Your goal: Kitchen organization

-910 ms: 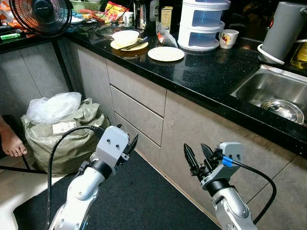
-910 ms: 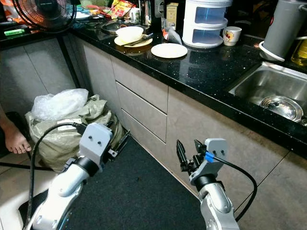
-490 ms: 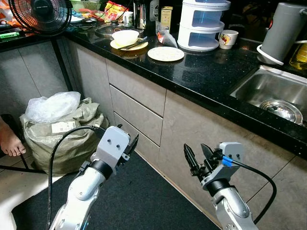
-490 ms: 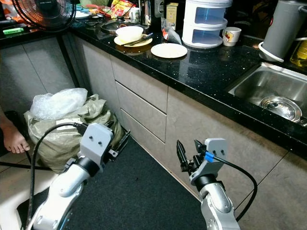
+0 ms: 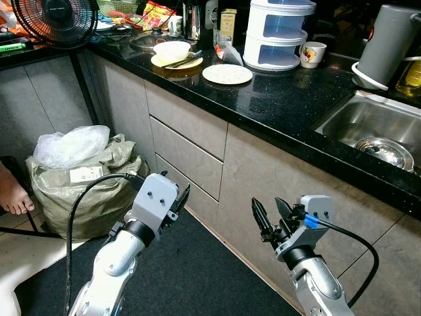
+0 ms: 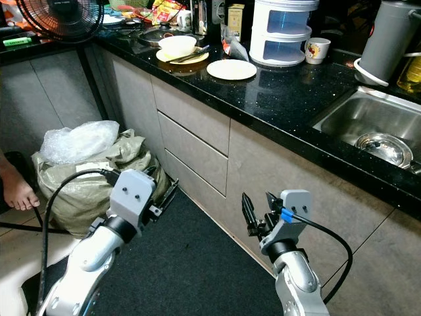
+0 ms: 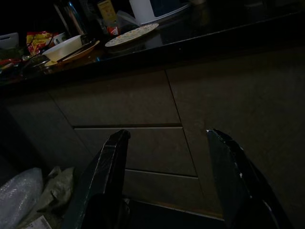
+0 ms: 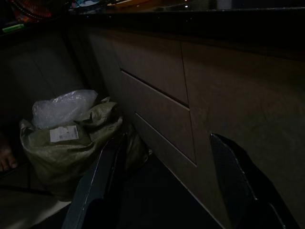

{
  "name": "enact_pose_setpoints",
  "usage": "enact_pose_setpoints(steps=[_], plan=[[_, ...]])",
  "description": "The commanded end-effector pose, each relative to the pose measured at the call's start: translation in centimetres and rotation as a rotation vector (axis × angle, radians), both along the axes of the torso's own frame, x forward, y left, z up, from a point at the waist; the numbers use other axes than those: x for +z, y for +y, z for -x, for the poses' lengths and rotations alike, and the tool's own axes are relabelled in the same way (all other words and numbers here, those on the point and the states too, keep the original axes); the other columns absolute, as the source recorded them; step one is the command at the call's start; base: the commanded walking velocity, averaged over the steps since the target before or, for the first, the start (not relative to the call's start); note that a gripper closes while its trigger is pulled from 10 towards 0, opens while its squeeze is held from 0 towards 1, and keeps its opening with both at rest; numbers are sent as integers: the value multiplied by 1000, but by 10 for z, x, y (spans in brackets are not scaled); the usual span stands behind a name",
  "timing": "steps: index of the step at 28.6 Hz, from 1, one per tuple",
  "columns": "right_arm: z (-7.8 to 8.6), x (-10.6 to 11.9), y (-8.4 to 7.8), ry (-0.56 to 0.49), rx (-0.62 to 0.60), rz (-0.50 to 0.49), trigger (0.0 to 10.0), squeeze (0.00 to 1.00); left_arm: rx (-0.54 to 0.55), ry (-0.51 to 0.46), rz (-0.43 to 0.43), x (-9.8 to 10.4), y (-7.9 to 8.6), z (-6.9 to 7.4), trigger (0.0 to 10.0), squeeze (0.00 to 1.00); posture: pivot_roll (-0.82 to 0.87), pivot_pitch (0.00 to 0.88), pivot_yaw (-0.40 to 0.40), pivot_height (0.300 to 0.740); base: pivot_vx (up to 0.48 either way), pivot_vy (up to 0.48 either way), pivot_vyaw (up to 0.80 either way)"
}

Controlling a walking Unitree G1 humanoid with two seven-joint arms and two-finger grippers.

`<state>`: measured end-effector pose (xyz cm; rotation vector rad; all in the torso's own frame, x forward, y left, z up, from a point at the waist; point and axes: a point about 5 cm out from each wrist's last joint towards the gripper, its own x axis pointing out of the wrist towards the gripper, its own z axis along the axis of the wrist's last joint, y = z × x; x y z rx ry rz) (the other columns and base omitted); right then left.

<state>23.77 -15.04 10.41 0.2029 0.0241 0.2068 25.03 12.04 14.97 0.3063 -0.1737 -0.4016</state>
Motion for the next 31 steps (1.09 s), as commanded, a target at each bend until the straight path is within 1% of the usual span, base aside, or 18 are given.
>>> enact_pose_setpoints(steps=[1,18,25,31], plan=[[0,2,2,-1,9,2,10000,0,-1,-11,-12,1,1,2,10000,0,39,0,-53,740,0,0,0],[-2,4,4,-13,22,19,10000,0,-8,-9,-10,2,1,1,10000,0,56,0,-58,740,0,0,0],[-1,5,4,-17,25,20,10000,0,8,-11,-11,3,3,0,10000,0,51,0,-60,740,0,-472,0],[-1,7,5,-20,22,21,10000,0,3,-19,-8,6,4,1,10000,0,45,0,-64,740,0,0,0]])
